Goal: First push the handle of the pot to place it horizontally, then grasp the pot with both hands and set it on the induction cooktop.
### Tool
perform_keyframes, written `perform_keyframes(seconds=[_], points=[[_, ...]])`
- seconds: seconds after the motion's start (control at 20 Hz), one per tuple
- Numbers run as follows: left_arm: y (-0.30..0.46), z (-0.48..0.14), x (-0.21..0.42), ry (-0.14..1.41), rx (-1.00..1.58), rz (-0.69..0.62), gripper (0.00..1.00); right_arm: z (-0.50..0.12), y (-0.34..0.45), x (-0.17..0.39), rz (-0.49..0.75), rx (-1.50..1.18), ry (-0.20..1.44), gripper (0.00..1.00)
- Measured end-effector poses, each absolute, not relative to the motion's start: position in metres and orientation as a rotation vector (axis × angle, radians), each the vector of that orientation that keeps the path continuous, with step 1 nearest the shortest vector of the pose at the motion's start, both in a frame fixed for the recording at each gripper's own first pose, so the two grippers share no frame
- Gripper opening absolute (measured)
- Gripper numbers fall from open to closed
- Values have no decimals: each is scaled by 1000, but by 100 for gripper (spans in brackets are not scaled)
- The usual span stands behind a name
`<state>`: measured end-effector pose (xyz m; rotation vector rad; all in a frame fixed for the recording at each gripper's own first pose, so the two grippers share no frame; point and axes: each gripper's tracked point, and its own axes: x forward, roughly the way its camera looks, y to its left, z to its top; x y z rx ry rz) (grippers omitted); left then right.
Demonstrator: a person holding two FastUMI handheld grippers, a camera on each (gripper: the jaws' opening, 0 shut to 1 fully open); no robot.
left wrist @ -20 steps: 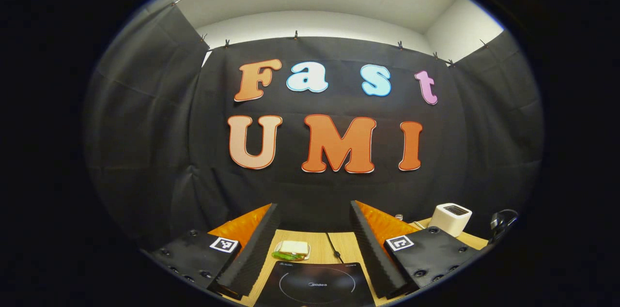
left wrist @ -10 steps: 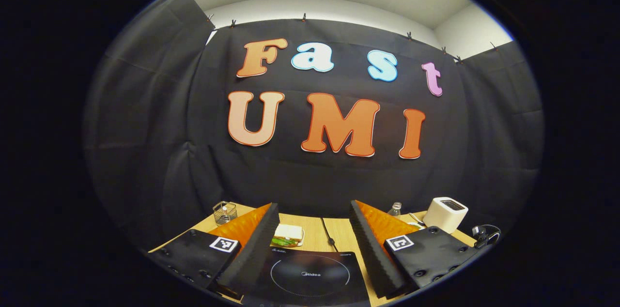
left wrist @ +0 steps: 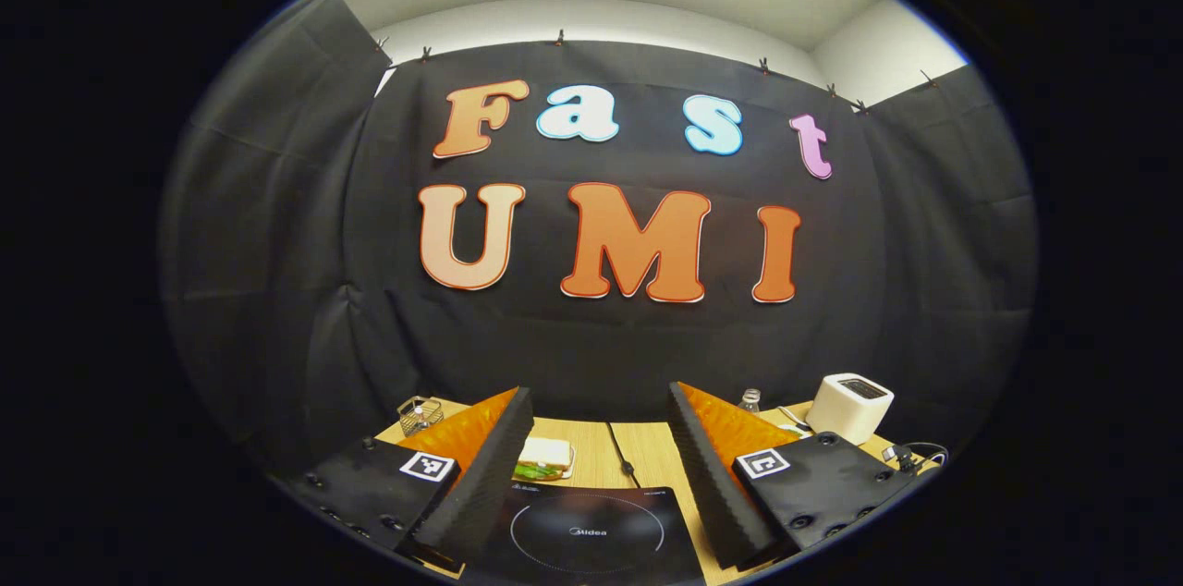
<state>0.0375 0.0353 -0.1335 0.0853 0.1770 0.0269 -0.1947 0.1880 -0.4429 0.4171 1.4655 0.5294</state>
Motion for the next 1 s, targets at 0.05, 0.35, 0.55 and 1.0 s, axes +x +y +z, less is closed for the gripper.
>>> perform_keyframes(seconds=[0.05,0.35,0.55,1.0], points=[[32,-133,39,174,91,22,95,-445,182,-197,521,408,1470,0],[3,-136,54,181,109,-17,98,-458,136,-187,424,369,1453,0],[-12,-136,62,179,117,-33,98,-462,103,-174,349,379,1443,0],[-19,-132,65,163,120,-45,98,-480,55,-152,214,315,1424,0]])
